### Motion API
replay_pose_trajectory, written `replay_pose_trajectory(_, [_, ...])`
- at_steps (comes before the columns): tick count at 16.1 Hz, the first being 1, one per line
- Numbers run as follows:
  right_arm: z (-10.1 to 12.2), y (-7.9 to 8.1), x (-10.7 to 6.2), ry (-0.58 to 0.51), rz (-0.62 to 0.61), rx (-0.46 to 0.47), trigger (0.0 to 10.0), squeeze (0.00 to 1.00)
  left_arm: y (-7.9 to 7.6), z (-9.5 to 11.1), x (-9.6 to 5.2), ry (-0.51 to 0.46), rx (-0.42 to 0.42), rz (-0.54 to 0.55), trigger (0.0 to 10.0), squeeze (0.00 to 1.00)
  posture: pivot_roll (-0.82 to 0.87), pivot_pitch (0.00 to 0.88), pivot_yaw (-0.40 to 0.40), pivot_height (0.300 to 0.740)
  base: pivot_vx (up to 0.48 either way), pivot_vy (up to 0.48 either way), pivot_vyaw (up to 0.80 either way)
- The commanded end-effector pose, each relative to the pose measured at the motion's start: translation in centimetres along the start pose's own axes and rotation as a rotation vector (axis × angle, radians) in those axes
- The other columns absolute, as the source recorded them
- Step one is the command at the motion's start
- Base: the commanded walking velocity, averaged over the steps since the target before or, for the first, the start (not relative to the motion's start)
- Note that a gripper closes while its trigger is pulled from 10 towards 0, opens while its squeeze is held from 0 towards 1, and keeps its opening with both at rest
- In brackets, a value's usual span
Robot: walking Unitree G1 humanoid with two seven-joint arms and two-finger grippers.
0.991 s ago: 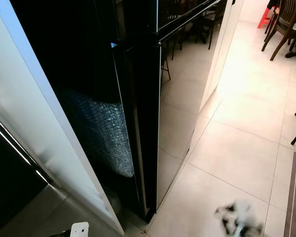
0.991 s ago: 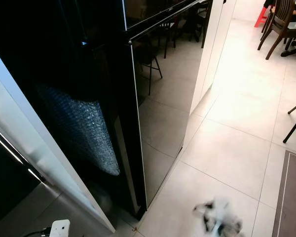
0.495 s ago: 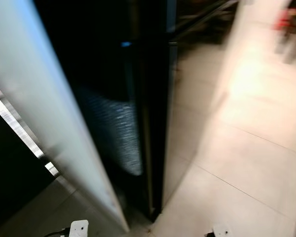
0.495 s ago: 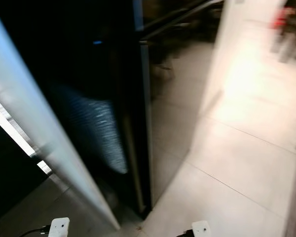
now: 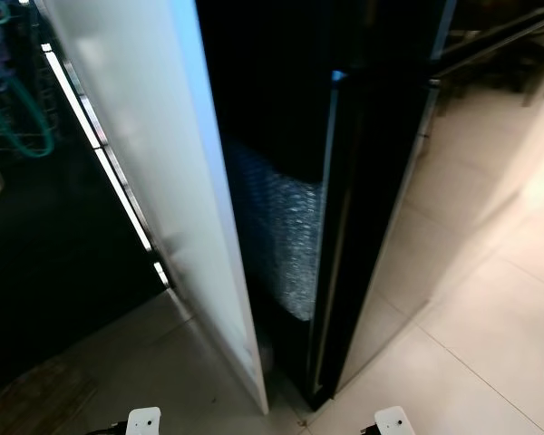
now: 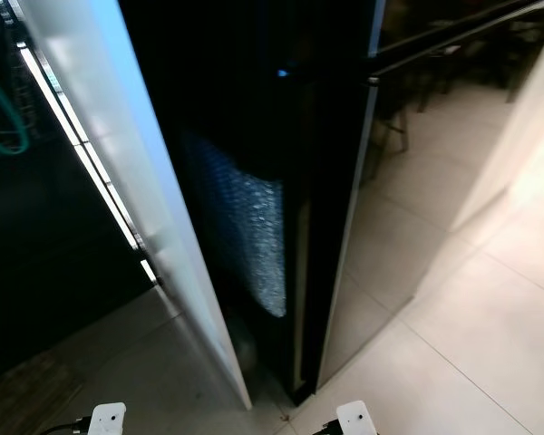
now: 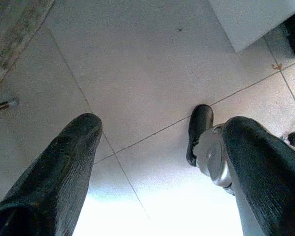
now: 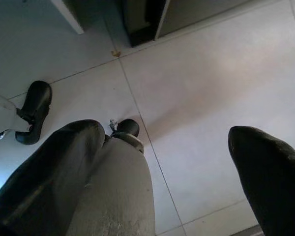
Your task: Restocking fridge
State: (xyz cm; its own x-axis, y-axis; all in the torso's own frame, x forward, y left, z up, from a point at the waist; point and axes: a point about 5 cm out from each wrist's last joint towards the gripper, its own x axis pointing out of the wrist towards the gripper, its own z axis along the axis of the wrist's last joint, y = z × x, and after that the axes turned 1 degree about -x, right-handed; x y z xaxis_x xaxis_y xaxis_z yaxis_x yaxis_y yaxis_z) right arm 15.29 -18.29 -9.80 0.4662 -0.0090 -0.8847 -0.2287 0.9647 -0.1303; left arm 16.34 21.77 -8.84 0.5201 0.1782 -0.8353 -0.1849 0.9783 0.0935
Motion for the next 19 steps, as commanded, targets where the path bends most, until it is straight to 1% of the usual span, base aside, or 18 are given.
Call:
replay_pose_trajectory(1, [-0.17, 0.28, 0.01, 0.013, 0.012, -0.012, 10.0, 0.0, 0.43, -0.26, -0.03, 0.019, 0.007, 0.007, 10.0, 0.0, -0.09, 0.0, 0.04, 0.74, 0.0, 0.0, 0.8])
replay_pose_trajectory(8, [-0.39, 0.46, -0.02, 0.02, 0.03, -0.017, 10.0, 0.0, 0.5, -0.49, -0.07, 0.024, 0.024, -0.001, 10.0, 0.0, -0.1, 0.0, 0.041, 0.74, 0.0, 0.0, 0.8])
replay_pose_trajectory(19, [-0.45, 0.04, -0.05, 0.024, 0.028, -0.013, 10.0, 0.0, 0.26, -0.47, -0.06, 0.023, 0.014, -0.005, 10.0, 0.0, -0.09, 0.0, 0.024, 0.74, 0.0, 0.0, 0.8])
